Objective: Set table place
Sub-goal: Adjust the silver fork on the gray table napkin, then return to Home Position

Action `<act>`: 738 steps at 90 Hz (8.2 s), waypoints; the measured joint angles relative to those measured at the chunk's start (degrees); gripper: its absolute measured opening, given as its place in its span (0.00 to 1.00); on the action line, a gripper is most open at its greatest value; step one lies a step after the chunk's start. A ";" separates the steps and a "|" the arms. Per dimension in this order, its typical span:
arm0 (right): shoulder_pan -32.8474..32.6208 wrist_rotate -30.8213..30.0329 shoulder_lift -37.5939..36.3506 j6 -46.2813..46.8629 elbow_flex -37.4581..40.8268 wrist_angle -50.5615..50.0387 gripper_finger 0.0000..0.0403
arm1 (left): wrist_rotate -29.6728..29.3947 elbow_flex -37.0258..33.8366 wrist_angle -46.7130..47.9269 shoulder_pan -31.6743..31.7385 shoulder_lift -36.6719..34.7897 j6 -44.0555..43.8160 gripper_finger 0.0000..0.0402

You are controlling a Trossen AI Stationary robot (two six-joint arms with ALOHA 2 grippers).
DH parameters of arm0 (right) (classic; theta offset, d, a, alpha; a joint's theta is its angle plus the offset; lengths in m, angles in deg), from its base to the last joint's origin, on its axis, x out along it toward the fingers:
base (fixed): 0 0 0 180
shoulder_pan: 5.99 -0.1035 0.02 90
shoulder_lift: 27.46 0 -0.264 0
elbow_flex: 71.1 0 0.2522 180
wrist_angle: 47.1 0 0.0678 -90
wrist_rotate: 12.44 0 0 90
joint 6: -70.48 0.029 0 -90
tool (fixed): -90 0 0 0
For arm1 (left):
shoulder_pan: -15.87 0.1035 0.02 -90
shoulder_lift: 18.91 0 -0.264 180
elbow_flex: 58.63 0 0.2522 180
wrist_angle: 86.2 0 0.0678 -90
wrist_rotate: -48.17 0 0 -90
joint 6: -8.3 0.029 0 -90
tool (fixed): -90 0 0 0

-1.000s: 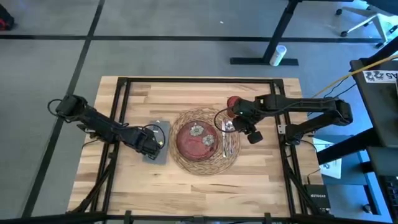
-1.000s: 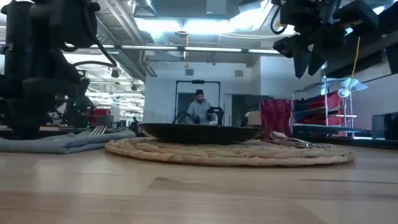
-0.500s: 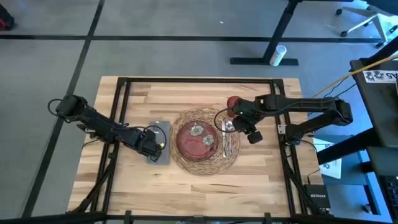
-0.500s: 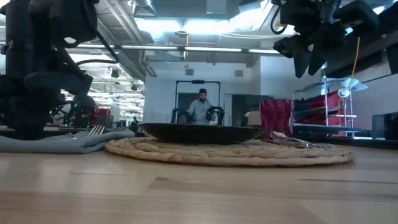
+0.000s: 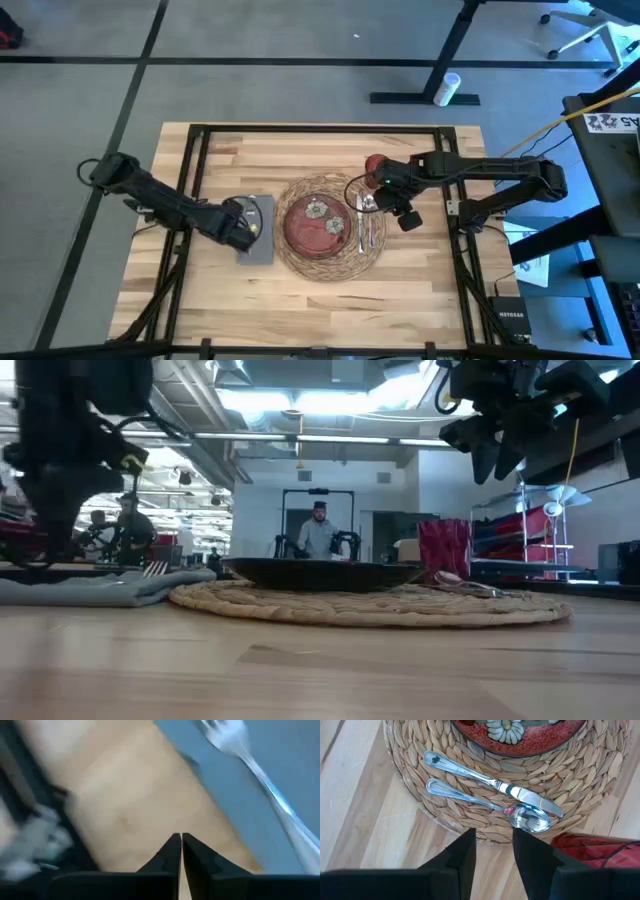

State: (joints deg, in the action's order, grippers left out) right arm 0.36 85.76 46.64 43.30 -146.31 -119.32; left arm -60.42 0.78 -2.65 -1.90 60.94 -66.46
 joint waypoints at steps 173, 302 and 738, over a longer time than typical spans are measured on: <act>0.00 -0.02 0.00 -0.11 0.00 -0.14 0.29 | 0.55 0.04 -23.79 25.00 3.02 53.43 0.00; -21.43 -14.72 -29.38 2.34 14.70 23.23 0.00 | -11.73 -7.00 -50.60 -1.50 -28.07 55.28 0.00; -20.46 -24.24 -73.86 -11.01 60.98 61.44 0.00 | 6.36 -44.23 -69.86 12.56 -79.61 73.05 0.00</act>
State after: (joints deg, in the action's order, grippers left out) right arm -20.10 61.52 -27.22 32.29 -85.33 -57.88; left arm -54.06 -43.44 -72.50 10.66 -18.67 6.59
